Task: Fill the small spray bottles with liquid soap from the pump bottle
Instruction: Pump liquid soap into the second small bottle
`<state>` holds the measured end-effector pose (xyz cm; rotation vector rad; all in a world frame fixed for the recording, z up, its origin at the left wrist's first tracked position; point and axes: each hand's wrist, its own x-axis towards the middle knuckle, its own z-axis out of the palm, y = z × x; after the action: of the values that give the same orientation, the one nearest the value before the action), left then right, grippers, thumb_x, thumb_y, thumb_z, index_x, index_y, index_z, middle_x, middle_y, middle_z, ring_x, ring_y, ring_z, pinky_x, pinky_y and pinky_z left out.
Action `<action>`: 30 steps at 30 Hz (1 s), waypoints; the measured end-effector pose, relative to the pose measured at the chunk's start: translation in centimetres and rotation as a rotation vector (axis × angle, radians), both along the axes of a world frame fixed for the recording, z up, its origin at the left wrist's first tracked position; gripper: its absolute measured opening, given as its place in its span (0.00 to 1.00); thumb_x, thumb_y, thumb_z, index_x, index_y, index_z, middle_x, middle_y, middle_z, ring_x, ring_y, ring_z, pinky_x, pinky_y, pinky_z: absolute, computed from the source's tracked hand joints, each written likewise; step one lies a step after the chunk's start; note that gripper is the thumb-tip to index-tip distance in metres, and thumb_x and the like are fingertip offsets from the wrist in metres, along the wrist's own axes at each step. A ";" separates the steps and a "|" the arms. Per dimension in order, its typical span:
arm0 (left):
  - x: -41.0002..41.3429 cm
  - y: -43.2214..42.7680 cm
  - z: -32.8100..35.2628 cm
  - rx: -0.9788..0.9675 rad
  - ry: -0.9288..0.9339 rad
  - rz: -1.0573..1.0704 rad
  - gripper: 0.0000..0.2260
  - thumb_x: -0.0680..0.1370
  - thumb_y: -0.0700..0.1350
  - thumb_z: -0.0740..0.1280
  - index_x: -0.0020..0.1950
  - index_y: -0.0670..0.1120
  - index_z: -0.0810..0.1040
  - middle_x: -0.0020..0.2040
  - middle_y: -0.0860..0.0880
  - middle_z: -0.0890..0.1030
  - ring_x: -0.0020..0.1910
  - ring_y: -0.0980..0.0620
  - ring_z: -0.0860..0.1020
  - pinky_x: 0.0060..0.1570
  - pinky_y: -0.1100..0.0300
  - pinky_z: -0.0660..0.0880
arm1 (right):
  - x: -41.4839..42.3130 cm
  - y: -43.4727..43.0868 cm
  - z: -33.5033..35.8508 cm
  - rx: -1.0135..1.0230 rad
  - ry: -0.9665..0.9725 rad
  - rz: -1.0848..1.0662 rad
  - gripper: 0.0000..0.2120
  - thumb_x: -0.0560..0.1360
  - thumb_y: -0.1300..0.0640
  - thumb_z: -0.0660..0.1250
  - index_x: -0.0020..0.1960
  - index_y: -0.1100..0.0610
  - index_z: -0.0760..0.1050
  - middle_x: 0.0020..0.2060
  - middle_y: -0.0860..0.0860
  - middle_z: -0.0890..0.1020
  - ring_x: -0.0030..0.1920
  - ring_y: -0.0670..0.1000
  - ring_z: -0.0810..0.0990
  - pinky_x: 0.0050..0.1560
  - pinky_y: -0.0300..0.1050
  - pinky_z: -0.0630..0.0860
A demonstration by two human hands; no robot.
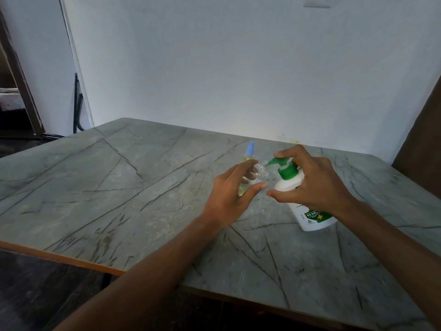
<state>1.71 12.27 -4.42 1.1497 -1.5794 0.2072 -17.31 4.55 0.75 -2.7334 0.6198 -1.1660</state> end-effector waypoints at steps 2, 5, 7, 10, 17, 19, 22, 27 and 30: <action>0.0 0.0 0.0 0.000 0.007 0.002 0.23 0.74 0.50 0.72 0.65 0.41 0.74 0.53 0.48 0.82 0.48 0.60 0.77 0.49 0.78 0.70 | -0.1 -0.1 -0.1 -0.010 0.010 -0.008 0.35 0.60 0.36 0.76 0.64 0.42 0.67 0.49 0.43 0.81 0.42 0.47 0.82 0.43 0.37 0.79; 0.2 -0.1 0.2 -0.005 0.046 0.007 0.23 0.75 0.51 0.72 0.66 0.42 0.74 0.54 0.49 0.81 0.48 0.59 0.78 0.49 0.75 0.73 | -0.3 -0.2 -0.2 -0.040 0.057 -0.043 0.40 0.61 0.38 0.78 0.69 0.40 0.64 0.51 0.45 0.82 0.42 0.47 0.81 0.42 0.38 0.78; 0.3 -0.2 0.2 -0.019 0.043 0.022 0.23 0.75 0.51 0.71 0.65 0.42 0.75 0.54 0.50 0.81 0.48 0.58 0.79 0.50 0.74 0.73 | -0.3 -0.3 -0.3 -0.059 0.079 -0.054 0.42 0.62 0.38 0.78 0.71 0.40 0.63 0.52 0.46 0.82 0.42 0.48 0.81 0.44 0.38 0.77; 0.3 -0.2 0.3 -0.027 0.043 0.024 0.23 0.75 0.51 0.71 0.65 0.41 0.75 0.54 0.50 0.81 0.48 0.59 0.79 0.49 0.74 0.73 | -0.5 -0.4 -0.4 -0.105 0.077 -0.068 0.44 0.63 0.33 0.75 0.73 0.40 0.62 0.53 0.47 0.83 0.43 0.48 0.81 0.46 0.37 0.76; 0.3 -0.4 0.2 -0.033 0.053 0.017 0.23 0.75 0.51 0.71 0.66 0.42 0.75 0.54 0.50 0.81 0.49 0.58 0.79 0.50 0.69 0.76 | -0.5 -0.4 -0.4 -0.138 0.061 -0.067 0.42 0.64 0.30 0.70 0.74 0.39 0.60 0.52 0.47 0.83 0.42 0.47 0.81 0.45 0.40 0.80; 0.3 -0.4 0.1 -0.025 0.058 0.013 0.23 0.75 0.51 0.72 0.66 0.42 0.74 0.54 0.50 0.81 0.49 0.58 0.79 0.50 0.69 0.76 | -0.4 -0.5 -0.3 -0.112 0.058 -0.054 0.41 0.64 0.31 0.71 0.72 0.39 0.61 0.51 0.47 0.83 0.41 0.47 0.81 0.44 0.43 0.80; 0.3 -0.4 0.1 -0.024 0.071 -0.002 0.23 0.75 0.51 0.71 0.65 0.41 0.75 0.54 0.49 0.81 0.48 0.57 0.79 0.49 0.63 0.78 | -0.1 -0.5 -0.2 -0.052 0.048 -0.026 0.40 0.63 0.35 0.75 0.70 0.40 0.63 0.51 0.47 0.83 0.41 0.47 0.81 0.43 0.45 0.81; 0.4 -0.4 0.1 -0.017 0.064 0.011 0.23 0.75 0.53 0.70 0.65 0.42 0.74 0.54 0.50 0.81 0.48 0.57 0.80 0.48 0.65 0.78 | 0.2 -0.5 -0.1 0.012 0.034 -0.004 0.39 0.61 0.38 0.77 0.67 0.38 0.65 0.49 0.48 0.83 0.41 0.48 0.82 0.43 0.48 0.81; 0.2 -0.3 0.0 -0.002 0.046 0.009 0.23 0.75 0.52 0.71 0.66 0.42 0.74 0.54 0.49 0.82 0.48 0.57 0.79 0.49 0.69 0.76 | 0.1 -0.5 -0.1 0.008 0.023 -0.018 0.37 0.61 0.40 0.79 0.65 0.41 0.67 0.48 0.48 0.83 0.41 0.47 0.82 0.42 0.47 0.81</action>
<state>1.94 11.95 -4.39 1.1524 -1.5341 0.1866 -17.18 4.06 0.64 -2.7442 0.6518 -1.1355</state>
